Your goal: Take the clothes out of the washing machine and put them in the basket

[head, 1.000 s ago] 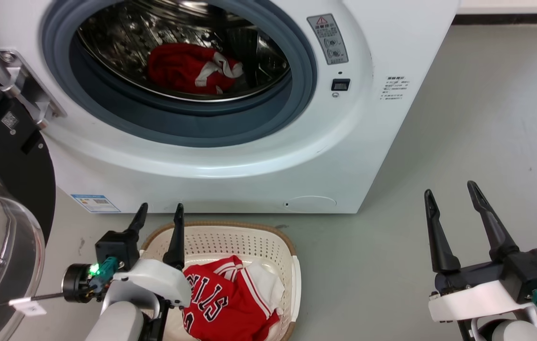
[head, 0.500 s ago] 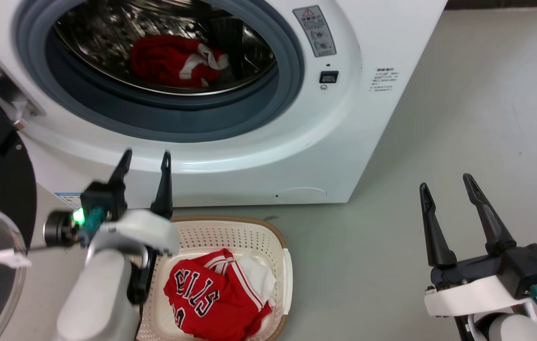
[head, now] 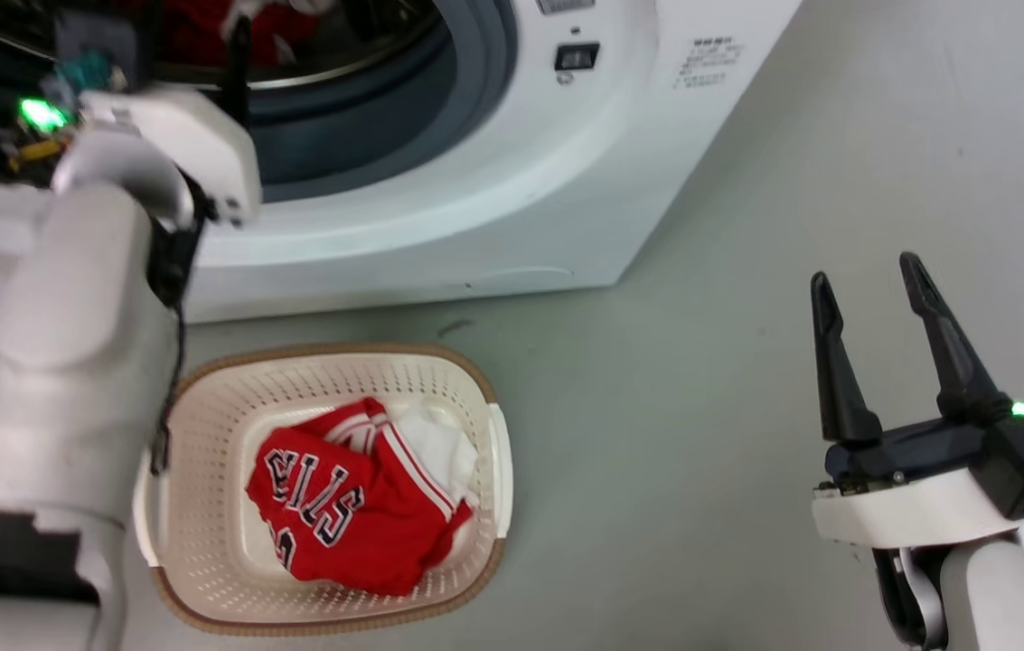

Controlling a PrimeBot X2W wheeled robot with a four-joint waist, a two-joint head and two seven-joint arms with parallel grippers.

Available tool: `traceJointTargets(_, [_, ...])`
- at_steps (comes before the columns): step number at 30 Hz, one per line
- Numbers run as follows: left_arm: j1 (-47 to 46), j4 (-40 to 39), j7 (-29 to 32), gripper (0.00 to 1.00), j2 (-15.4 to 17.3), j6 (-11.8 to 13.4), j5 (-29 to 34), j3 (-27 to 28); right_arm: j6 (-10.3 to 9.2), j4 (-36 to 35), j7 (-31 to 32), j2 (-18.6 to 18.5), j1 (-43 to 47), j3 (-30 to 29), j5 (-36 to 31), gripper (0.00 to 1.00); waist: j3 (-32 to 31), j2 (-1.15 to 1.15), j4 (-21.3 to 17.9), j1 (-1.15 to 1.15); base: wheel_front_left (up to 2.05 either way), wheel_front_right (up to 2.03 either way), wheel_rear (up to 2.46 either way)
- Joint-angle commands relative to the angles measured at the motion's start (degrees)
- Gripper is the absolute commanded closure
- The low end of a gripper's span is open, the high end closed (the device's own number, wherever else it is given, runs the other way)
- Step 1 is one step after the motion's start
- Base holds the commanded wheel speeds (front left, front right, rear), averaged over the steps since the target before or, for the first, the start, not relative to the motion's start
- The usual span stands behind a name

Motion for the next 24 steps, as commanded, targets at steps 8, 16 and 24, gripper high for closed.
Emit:
traceJointTargets(8, [-15.85, 10.12, 7.56, 0.0, 3.94, -2.06, 1.12, -1.28, -0.04, -1.31, -0.14, 0.08, -4.46, 0.74, 2.37, 0.0, 10.57, 0.0, -5.48, -0.01, 0.0, 0.0, 0.0])
traceJointTargets(16, [-28.57, 17.74, 17.27, 0.0, 7.68, -3.78, 1.8, -3.58, -0.04, -2.36, -0.14, 0.09, -6.85, 1.32, 4.85, 0.0, 16.79, 0.0, -8.74, -0.01, 0.0, 0.0, 0.0])
traceJointTargets(24, [-39.01, 21.24, 29.78, 0.0, 10.89, -4.34, 2.8, -8.67, -0.04, -3.42, -0.14, 0.09, -7.93, 0.46, 6.47, 0.0, 21.3, 0.0, -10.74, -0.01, 0.0, 0.0, 0.0])
